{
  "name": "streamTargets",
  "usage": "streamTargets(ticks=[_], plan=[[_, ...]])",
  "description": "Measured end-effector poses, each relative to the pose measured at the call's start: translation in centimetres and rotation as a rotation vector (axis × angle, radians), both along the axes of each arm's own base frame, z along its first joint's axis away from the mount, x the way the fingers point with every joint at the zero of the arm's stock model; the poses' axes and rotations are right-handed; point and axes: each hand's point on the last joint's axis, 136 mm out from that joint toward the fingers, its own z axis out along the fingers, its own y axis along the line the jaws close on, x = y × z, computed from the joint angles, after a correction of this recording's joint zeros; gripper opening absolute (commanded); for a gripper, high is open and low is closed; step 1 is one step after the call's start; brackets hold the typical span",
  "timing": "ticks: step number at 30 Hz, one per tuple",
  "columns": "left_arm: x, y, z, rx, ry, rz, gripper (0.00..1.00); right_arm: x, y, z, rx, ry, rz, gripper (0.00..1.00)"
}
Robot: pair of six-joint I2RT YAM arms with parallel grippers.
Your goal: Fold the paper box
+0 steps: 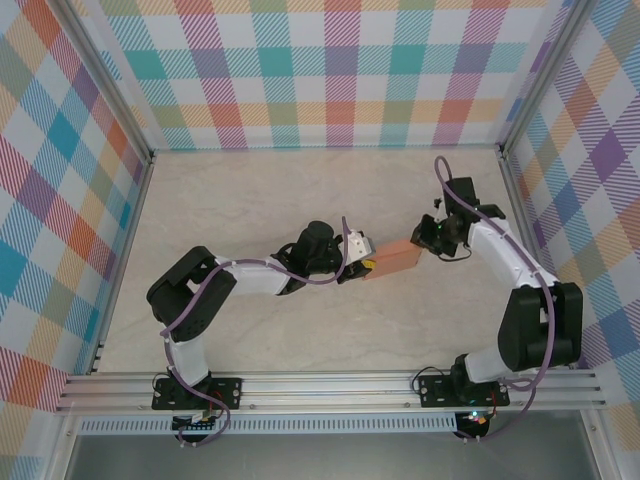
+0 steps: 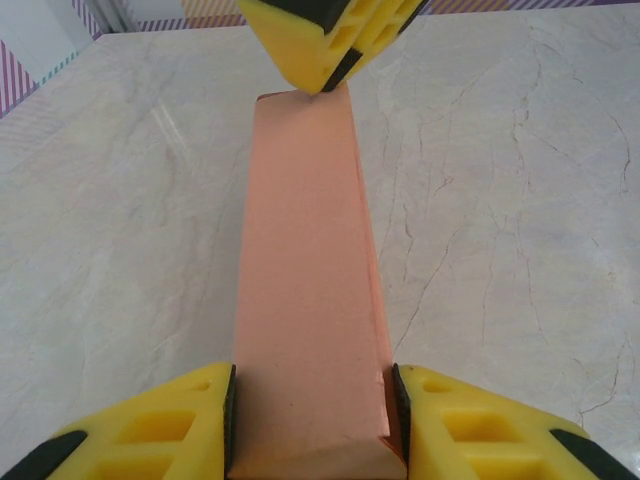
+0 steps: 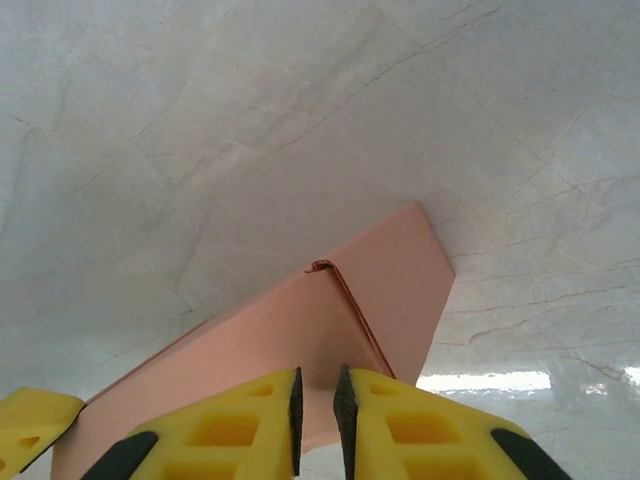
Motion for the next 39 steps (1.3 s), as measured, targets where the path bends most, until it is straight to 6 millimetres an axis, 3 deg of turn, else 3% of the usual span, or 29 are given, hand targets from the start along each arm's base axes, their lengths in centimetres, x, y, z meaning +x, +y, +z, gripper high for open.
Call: streamTargets(ticks=[4, 6, 9, 11, 16, 23, 31, 35, 39], plan=[[0.0, 0.0, 0.1, -0.005, -0.005, 0.000, 0.32, 0.8, 1.0, 2.9, 0.039, -0.010, 0.034, 0.25], [0.0, 0.0, 0.0, -0.008, -0.007, 0.000, 0.34, 1.2, 2.6, 4.5, 0.096, -0.029, 0.074, 0.24], [0.0, 0.0, 0.0, -0.007, -0.007, -0.001, 0.34, 0.7, 5.9, 5.2, 0.258, 0.019, 0.116, 0.07], [0.0, 0.0, 0.0, -0.007, -0.007, -0.001, 0.35, -0.1, 7.5, 4.7, 0.353, 0.087, 0.125, 0.00], [0.0, 0.0, 0.0, -0.009, -0.008, -0.002, 0.36, -2.1, 9.4, 2.5, 0.505, 0.262, 0.127, 0.00], [0.0, -0.1, 0.0, -0.009, -0.008, -0.002, 0.38, -2.7, 11.3, -0.2, 0.637, 0.427, 0.156, 0.00], [0.1, -0.1, -0.2, -0.008, 0.001, 0.003, 0.46, -2.9, 11.1, -1.2, 0.608, 0.390, 0.222, 0.00], [0.2, -0.1, -0.5, -0.005, 0.014, 0.010, 0.48, -3.1, 11.1, -1.2, 0.603, 0.281, 0.278, 0.00], [0.2, 0.2, -2.1, 0.010, 0.072, 0.032, 0.49, -3.0, 11.4, -1.4, 0.484, 0.150, 0.350, 0.00]])
